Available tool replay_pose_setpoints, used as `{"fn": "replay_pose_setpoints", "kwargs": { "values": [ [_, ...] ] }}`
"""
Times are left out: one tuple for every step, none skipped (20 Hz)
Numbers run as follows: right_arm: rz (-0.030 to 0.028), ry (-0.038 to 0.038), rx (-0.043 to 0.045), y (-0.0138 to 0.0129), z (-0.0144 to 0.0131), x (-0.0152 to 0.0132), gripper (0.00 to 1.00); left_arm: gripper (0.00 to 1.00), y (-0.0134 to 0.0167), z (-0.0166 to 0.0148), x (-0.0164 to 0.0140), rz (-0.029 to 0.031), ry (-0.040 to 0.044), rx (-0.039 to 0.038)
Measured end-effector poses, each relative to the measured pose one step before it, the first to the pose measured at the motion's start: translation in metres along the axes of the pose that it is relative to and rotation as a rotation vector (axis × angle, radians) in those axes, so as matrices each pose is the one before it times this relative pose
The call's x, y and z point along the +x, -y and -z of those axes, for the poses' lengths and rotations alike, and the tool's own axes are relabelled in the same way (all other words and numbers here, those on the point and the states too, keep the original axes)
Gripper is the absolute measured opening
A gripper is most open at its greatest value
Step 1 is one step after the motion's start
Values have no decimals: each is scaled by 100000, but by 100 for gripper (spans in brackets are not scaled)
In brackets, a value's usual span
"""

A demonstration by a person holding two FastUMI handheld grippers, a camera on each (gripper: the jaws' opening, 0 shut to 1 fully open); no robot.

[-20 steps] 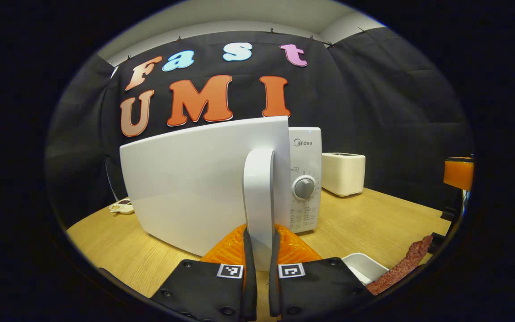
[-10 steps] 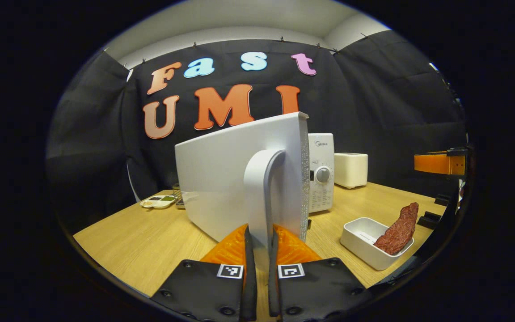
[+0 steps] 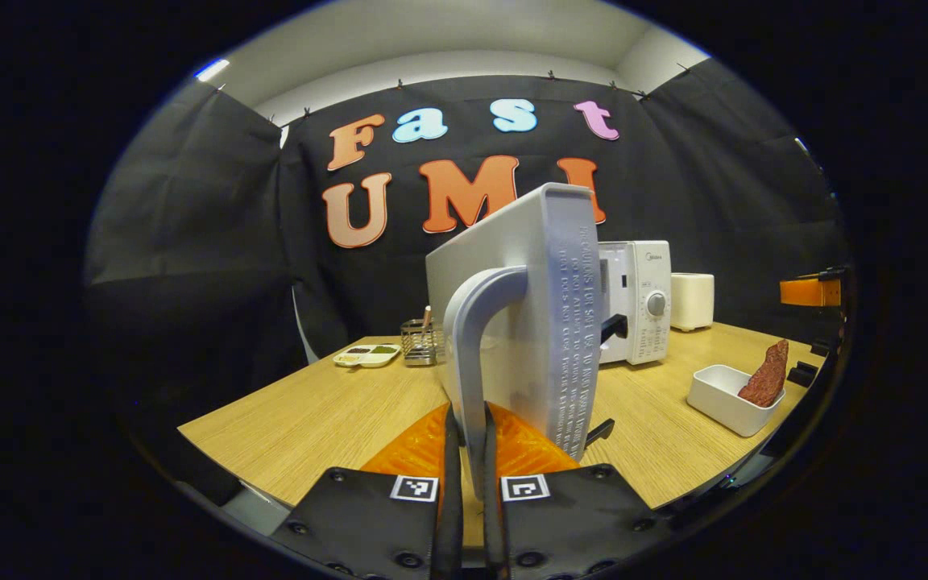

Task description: Open the microwave oven with the left hand, put the food in, and close the microwave oven.

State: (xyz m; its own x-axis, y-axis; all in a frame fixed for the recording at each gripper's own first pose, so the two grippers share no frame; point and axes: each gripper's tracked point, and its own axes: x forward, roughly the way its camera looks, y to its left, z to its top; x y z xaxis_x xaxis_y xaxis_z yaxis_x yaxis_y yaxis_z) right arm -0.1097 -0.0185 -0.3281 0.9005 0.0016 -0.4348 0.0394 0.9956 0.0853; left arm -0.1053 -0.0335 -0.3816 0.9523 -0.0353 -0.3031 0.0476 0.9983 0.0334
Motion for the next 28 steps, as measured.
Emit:
{"fn": "replay_pose_setpoints", "kwargs": {
  "values": [
    [30, -46, -388, -261, 71, -220, 94, 15, -912, 32, -176, 49, -19, -1653],
    [-374, -159, -481, -325, 92, 8, 94, 15, -778, 84, -181, 113, -247, -1302],
    [6, -434, -364, -215, 253, -1, 94, 15, -555, 140, 22, 785, -374, -1079],
    [76, -403, -166, -171, 180, 21, 94, 10, -588, 19, -100, 394, -164, -368],
    [359, -709, 184, -78, 245, 4, 94, 16, -859, 91, -46, 208, -453, -104],
    [478, -817, 426, -16, 255, 78, 94, 15, -512, 9, -23, 1004, -246, -527],
    [652, -810, 438, 121, 365, 88, 94, 27, -688, 86, -88, -123, -385, -23],
    [1001, -1013, 284, 163, 400, 137, 97, 37, -438, 60, 34, 691, -327, -993],
    [1177, -1237, -80, 280, 452, 174, 94, 35, -478, 84, -140, 496, -15, -328],
    [1243, -915, 201, 292, 398, -28, 94, 44, -368, 16, -125, 408, 149, 312],
    [818, -1082, 433, 208, 481, 49, 94, 49, -339, -34, -185, 210, 131, 753],
    [708, -1338, 688, 177, 646, 78, 94, 63, -504, 18, -184, -191, 331, 640],
    [496, -1668, 679, 161, 692, 153, 94, 63, -401, 67, -16, 144, 44, -14],
    [541, -1623, 629, 188, 713, 260, 94, 66, -281, 109, -111, 578, -710, -399],
    [587, -1551, 601, 148, 560, 258, 94, 79, -193, 59, -136, 683, 15, 241],
    [418, -1527, 476, 73, 582, 239, 94, 82, -464, 86, -412, -383, -548, 1908],
    [215, -1315, 458, 51, 597, 193, 94, 74, -475, -15, -268, -464, 144, 2712],
    [387, -1565, 463, 39, 494, 403, 94, 75, -578, 20, -367, -922, 192, 2526],
    [139, -1312, 656, 5, 373, 362, 94, 75, -713, 85, -329, -1429, 7, 1256],
    [117, -1308, 1018, 18, 423, 292, 94, 83, -816, 167, -197, -1521, -365, 374],
    [-327, -1314, 1424, -64, 314, 363, 94, 83, -838, 211, -9, -1885, -528, -289],
    [-352, -1734, 1765, -192, 283, 261, 94, 83, -773, 91, 1, -1743, -539, -810],
    [-583, -1659, 1941, -92, 447, 275, 94, 83, -709, 138, -176, -1333, -578, -498],
    [-1182, -705, 2176, -252, 209, 196, 94, 83, -574, -205, -136, -801, 459, -203],
    [-731, -606, 2190, -44, 172, 113, 94, 83, -642, 18, -106, -1046, 574, -145],
    [-776, -621, 2234, 48, 200, 128, 93, 83, -775, -149, -225, -989, 494, -423],
    [-995, -839, 2787, -81, 97, 268, 93, 83, -1030, -210, -174, -1662, 893, -978],
    [-1020, -1176, 3205, -84, 163, 218, 91, 83, -897, -217, -18, -1619, 306, -1704]
  ]
}}
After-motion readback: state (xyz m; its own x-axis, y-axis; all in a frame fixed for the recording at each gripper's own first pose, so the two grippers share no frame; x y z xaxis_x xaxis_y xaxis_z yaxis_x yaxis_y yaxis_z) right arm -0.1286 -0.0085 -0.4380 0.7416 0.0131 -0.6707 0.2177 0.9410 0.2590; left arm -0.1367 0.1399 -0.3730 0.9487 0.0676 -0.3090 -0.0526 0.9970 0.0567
